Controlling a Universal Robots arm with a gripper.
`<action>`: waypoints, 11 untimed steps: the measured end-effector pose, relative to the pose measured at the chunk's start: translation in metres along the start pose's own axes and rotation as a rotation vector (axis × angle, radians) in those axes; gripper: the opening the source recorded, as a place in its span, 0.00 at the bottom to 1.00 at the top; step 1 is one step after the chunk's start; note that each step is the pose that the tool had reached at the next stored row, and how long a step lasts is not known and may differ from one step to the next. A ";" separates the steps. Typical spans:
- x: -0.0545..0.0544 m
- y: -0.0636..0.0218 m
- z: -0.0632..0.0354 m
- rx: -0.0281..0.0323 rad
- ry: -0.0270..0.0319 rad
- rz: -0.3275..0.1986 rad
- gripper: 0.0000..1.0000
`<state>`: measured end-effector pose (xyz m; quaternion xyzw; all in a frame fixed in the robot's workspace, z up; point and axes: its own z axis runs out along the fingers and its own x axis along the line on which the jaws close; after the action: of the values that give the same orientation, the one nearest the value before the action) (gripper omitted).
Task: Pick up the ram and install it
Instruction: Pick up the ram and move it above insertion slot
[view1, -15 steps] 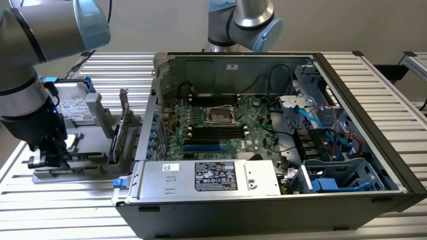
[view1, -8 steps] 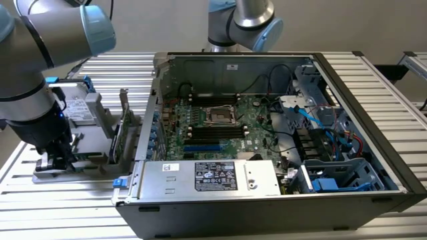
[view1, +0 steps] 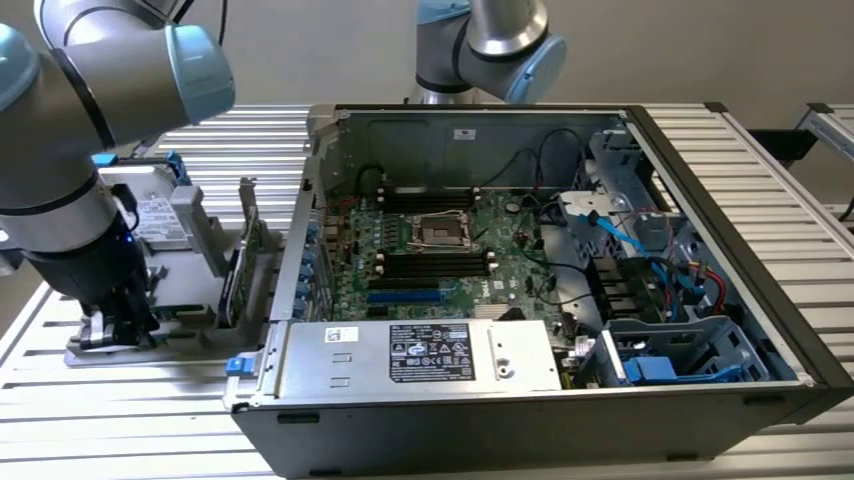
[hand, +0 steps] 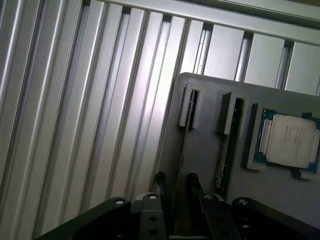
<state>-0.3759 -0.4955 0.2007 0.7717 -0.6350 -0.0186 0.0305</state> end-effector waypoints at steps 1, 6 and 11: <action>0.000 -0.0002 0.0007 0.0009 -0.0003 0.000 0.31; 0.000 -0.0017 0.0042 0.0045 0.0005 0.000 0.31; 0.000 -0.0020 0.0057 0.0050 -0.0029 0.034 0.31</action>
<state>-0.3743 -0.4955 0.1949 0.7607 -0.6483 -0.0176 0.0280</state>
